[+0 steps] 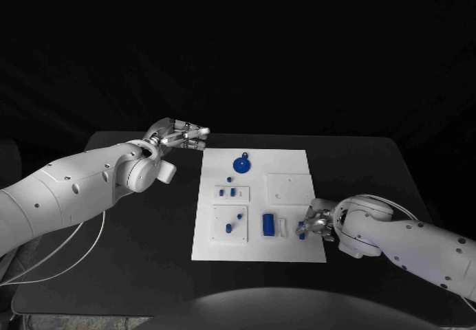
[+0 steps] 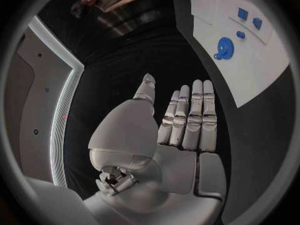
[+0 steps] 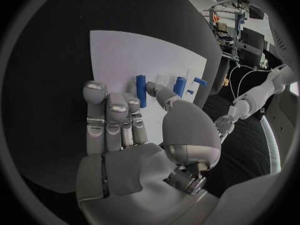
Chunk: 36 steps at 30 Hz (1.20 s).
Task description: Assemble the parts on the task board
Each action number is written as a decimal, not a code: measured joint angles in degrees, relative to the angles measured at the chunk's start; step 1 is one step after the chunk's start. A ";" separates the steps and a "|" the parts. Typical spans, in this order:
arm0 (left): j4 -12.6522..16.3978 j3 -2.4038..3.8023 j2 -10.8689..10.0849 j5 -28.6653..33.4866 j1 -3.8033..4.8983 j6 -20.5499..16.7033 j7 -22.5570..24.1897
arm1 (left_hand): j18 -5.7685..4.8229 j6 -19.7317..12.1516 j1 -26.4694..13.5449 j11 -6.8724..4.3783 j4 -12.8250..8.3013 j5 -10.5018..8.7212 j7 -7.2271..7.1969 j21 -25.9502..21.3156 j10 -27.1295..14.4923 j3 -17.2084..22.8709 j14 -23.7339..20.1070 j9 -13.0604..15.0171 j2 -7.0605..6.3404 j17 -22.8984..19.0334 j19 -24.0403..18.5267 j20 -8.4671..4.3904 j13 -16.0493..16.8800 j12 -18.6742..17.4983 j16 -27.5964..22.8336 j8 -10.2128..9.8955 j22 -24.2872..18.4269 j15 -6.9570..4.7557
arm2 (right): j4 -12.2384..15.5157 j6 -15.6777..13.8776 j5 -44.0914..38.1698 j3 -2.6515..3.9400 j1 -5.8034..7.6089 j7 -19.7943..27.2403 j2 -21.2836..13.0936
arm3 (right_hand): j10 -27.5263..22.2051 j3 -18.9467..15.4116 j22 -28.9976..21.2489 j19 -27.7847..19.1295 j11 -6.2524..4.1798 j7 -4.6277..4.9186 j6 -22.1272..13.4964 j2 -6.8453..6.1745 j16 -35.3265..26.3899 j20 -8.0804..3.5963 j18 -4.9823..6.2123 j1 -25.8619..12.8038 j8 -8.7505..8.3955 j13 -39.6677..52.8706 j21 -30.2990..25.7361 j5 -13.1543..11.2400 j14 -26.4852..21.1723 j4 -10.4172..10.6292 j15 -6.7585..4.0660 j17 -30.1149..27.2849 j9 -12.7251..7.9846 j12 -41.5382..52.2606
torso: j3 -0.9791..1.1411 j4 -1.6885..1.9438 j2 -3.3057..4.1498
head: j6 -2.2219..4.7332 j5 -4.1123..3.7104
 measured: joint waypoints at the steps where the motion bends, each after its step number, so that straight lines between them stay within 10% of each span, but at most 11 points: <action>1: 0.00 0.00 0.00 0.00 0.00 0.01 -0.01 | 0.00 0.00 0.00 0.00 0.00 0.00 0.00 0.00 0.00 0.00 0.00 0.00 0.00 0.00 0.00 0.00 0.00 0.00 0.00 0.00 0.00 0.00 | 0.29 -0.12 0.28 0.05 0.00 0.03 -0.03 | 0.00 1.81 0.00 0.00 0.00 0.07 -0.09 0.00 0.00 0.00 -0.01 0.00 0.00 0.00 0.00 0.01 0.00 -2.17 0.00 0.00 -3.99 0.00 | -0.01 0.01 0.00 | -0.01 0.01; 4: -0.01 0.00 0.00 -0.01 0.00 0.04 -0.05 | 0.00 0.00 0.00 0.00 0.00 0.00 0.00 0.00 0.00 0.00 0.00 0.00 0.00 0.00 0.00 0.00 0.00 0.00 0.00 0.00 0.00 0.00 | 1.29 -0.53 1.08 0.20 0.02 0.30 0.01 | -0.01 6.07 0.00 0.00 0.00 0.13 -1.24 0.00 0.00 0.00 -0.01 0.00 -0.37 -0.09 -0.23 0.39 -0.01 -6.56 0.01 -0.05 -8.80 0.00 | -0.03 0.01 0.00 | -0.03 0.03; 28: -0.04 -0.04 0.12 -0.03 0.00 0.32 -0.24 | 0.00 0.00 0.00 0.21 0.00 0.00 0.00 0.00 -0.21 0.00 0.00 0.00 0.00 0.05 0.00 0.00 0.00 0.00 0.00 0.00 0.01 0.00 | 0.57 -1.58 3.83 0.50 0.10 0.95 2.17 | 0.40 4.75 -0.01 0.00 -0.22 -0.42 -1.02 0.38 -0.06 0.00 0.00 0.43 -0.14 -0.38 -0.53 -0.43 0.00 -7.31 0.00 -0.15 -7.27 0.00 | -0.04 0.04 0.01 | -0.14 0.35; 33: -0.06 -0.05 0.14 -0.04 0.00 0.36 -0.28 | 0.00 0.00 0.00 0.21 0.00 0.00 0.00 0.00 -0.21 0.00 0.00 0.00 0.00 0.05 0.00 0.00 0.00 0.00 0.00 0.00 0.01 0.00 | 0.21 -1.40 4.01 0.54 0.19 0.87 2.60 | 0.41 2.16 -0.02 0.00 -0.21 -0.56 -0.88 0.80 -0.28 0.00 0.00 0.81 -0.12 -0.45 -0.70 -2.26 0.00 -6.93 0.00 -0.23 -7.26 0.00 | -0.07 0.02 -0.01 | -0.13 0.41; 36: -0.07 -0.05 0.18 -0.04 0.00 0.39 -0.31 | 0.00 0.00 0.00 0.21 0.00 0.00 0.00 -0.01 -0.21 0.00 0.00 0.00 0.00 0.05 0.00 0.00 0.00 0.00 0.00 0.00 0.01 0.00 | 0.09 -1.32 4.06 0.54 0.20 0.81 2.91 | 0.44 0.22 -0.02 0.00 -0.23 -0.89 -0.55 1.32 -0.28 0.00 0.00 0.75 -0.12 -0.45 -0.70 -8.30 0.00 -6.25 0.00 -0.23 -7.27 0.00 | -0.08 0.03 -0.02 | -0.12 0.43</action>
